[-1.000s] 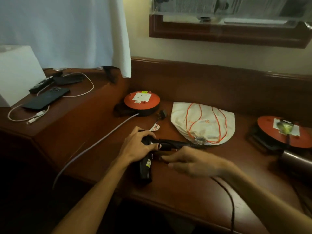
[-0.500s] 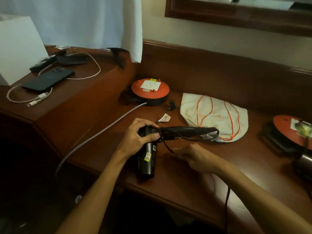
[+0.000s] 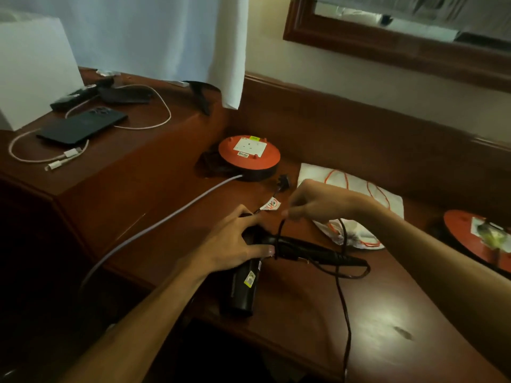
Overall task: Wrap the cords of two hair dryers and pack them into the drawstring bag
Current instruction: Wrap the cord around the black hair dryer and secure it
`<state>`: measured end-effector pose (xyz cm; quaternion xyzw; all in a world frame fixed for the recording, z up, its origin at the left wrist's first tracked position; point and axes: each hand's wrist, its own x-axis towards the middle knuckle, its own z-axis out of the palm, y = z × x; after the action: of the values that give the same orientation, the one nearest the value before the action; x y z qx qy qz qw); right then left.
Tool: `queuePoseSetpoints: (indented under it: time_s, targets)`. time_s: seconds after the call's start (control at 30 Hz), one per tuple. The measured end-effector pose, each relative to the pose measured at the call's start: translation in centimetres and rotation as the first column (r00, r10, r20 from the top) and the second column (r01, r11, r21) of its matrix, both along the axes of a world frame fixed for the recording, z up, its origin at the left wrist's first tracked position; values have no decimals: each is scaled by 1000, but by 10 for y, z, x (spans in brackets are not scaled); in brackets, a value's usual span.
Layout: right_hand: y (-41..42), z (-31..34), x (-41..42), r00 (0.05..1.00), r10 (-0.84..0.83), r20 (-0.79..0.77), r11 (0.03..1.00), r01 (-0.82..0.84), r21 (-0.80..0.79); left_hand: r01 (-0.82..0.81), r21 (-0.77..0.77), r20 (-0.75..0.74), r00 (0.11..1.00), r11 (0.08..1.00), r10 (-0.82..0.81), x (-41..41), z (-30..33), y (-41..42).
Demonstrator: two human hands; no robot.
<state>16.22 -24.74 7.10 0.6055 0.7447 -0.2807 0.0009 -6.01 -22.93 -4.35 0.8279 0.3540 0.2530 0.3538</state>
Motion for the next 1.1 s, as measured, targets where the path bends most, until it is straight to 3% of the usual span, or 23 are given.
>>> queuePoseSetpoints:
  time_s: [0.2, 0.37, 0.5, 0.67, 0.8, 0.9, 1.0, 1.1]
  targets:
    - [-51, 22, -18, 989, 146, -18, 976, -147, -157, -90, 21, -23, 996, 996, 90, 8, 2, -6]
    - [-112, -20, -23, 990, 118, -75, 993, -119, -11, -150, -30, 33, 988, 988, 151, 9, 1, -10]
    - [-147, -52, -18, 993, -57, 107, 984, 38, 172, -151, -75, 74, 985, 986, 156, 9, 2, -11]
    - [-171, -84, -39, 976, -15, 217, 997, -1, 76, -155, -168, 144, 973, 973, 180, 5, 6, -9]
    - [-134, -118, -14, 940, -29, 341, 967, -60, 247, -103, -173, 252, 957, 980, 145, -3, -1, -16]
    - [-98, -122, 3, 957, -28, 288, 885, -110, 453, -3, -151, 304, 951, 989, 49, -13, -8, -23]
    - [-62, -101, 11, 988, 40, 146, 965, -76, 249, 41, -121, 213, 977, 992, -15, -10, -6, -29]
    - [-33, -77, 17, 999, 43, -21, 966, -36, 255, 65, -118, 188, 981, 991, -42, -11, -2, -27]
